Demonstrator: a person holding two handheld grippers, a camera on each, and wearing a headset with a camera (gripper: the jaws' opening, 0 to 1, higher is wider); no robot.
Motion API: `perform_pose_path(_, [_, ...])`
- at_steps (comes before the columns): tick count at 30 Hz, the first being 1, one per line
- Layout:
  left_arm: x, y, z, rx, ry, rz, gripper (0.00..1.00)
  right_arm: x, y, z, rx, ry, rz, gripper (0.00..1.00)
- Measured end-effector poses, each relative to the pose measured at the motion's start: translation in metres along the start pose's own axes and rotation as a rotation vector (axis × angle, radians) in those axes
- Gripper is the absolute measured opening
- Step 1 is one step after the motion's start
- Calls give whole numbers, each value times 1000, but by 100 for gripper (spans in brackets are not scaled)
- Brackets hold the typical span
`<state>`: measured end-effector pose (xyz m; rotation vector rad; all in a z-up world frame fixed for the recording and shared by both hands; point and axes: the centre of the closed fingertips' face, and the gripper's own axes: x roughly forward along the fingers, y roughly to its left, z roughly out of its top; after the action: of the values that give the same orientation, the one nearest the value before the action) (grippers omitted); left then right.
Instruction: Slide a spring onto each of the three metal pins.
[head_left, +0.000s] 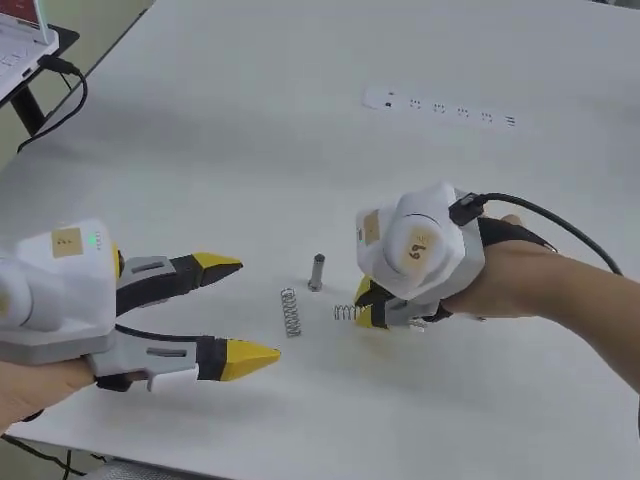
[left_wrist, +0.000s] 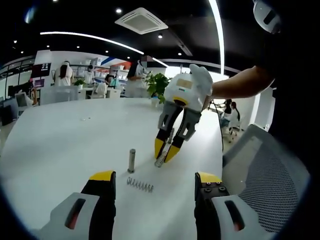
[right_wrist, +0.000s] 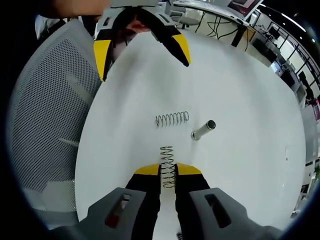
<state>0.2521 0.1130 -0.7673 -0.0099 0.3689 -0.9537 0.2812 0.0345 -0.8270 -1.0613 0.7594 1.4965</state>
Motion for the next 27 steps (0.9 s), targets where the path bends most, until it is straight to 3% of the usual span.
perform_pose_path(12, [14,-15,10,19,2,-58,57,-33,11,-7,21,-21,-32,7])
perform_pose_path(20, [31,-37,11,22,11,-134,54,-46,20,-18,41,-12,-39,7])
perform_pose_path(27, [49,-53,13,47,25,-199,51,-56,29,-17,45,-20,-41,7])
